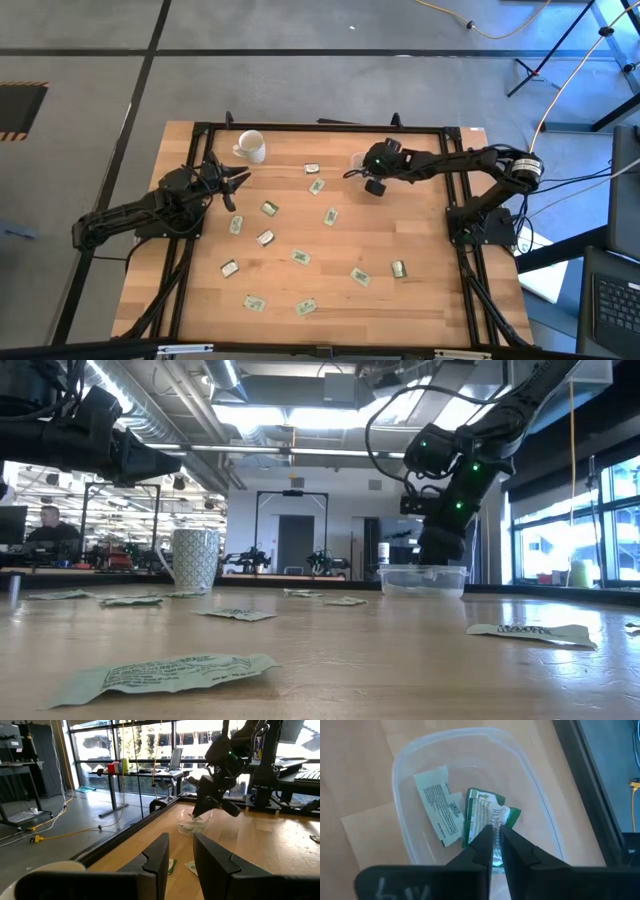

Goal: Pick and place items into bin
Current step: Put the truvia packet into the transparent bin

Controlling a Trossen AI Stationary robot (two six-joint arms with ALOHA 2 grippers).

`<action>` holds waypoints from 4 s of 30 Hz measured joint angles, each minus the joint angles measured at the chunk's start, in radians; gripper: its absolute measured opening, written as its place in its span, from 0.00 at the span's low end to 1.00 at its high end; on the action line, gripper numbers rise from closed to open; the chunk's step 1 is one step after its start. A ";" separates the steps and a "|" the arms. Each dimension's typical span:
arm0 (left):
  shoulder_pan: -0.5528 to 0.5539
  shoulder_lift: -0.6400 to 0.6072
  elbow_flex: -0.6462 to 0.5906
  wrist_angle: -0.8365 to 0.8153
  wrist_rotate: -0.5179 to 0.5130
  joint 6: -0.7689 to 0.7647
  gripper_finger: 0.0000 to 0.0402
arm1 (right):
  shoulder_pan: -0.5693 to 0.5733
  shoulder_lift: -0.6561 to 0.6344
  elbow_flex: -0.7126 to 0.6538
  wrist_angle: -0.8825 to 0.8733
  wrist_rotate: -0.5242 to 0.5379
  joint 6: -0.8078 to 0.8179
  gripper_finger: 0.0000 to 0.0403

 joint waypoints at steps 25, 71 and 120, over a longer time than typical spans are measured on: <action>0.000 0.000 0.000 0.000 0.000 0.005 0.20 | 0.316 -0.402 0.069 -0.638 -0.386 0.371 0.31; 0.000 0.000 0.000 0.000 -0.001 0.052 0.20 | 0.980 0.073 0.070 -0.549 -0.291 0.921 0.15; 0.000 0.000 0.000 0.001 -0.001 0.052 0.20 | 0.080 -0.158 0.068 -0.113 0.106 -0.019 0.07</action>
